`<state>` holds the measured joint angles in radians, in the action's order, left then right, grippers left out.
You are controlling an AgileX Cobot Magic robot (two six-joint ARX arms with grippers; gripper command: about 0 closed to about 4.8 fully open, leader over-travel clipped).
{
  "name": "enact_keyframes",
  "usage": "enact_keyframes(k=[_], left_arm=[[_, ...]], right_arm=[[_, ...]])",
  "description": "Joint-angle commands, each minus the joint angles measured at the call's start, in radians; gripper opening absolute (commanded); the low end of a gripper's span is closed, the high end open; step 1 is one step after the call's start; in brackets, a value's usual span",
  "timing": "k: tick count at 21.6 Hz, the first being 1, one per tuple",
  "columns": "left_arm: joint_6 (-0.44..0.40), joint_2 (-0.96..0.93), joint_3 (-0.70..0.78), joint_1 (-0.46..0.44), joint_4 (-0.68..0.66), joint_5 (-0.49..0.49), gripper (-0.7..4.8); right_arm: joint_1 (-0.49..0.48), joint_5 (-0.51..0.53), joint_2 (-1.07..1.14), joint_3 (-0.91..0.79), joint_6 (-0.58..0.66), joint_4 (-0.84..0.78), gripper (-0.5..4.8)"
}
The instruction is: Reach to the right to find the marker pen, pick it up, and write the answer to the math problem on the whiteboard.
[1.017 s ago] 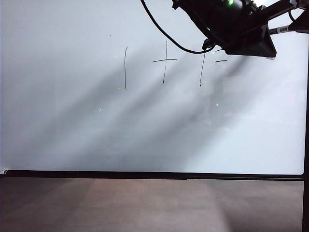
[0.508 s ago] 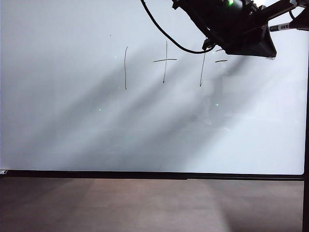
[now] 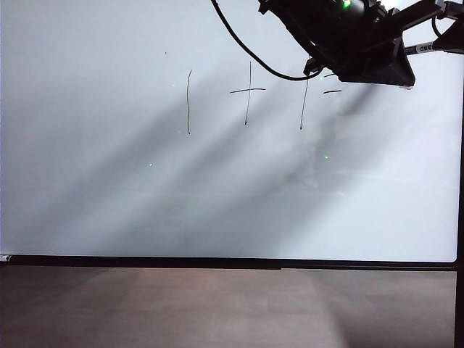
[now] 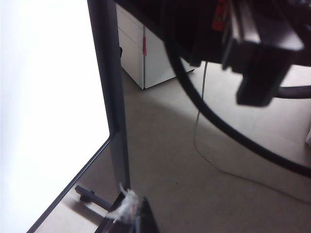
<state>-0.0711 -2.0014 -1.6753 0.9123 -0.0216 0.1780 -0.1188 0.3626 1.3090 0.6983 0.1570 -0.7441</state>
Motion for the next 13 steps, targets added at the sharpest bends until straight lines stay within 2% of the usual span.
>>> enact_keyframes(k=[1,13], left_arm=[[0.0,0.004,-0.005,0.002,0.008,0.002,-0.05],[0.0,0.004,-0.005,0.002,0.008,0.001,-0.05]], right_arm=[[0.002,0.006,-0.005,0.005,-0.001,-0.023,-0.04],[0.002,0.012,0.013,0.005,-0.001,-0.024,-0.04]])
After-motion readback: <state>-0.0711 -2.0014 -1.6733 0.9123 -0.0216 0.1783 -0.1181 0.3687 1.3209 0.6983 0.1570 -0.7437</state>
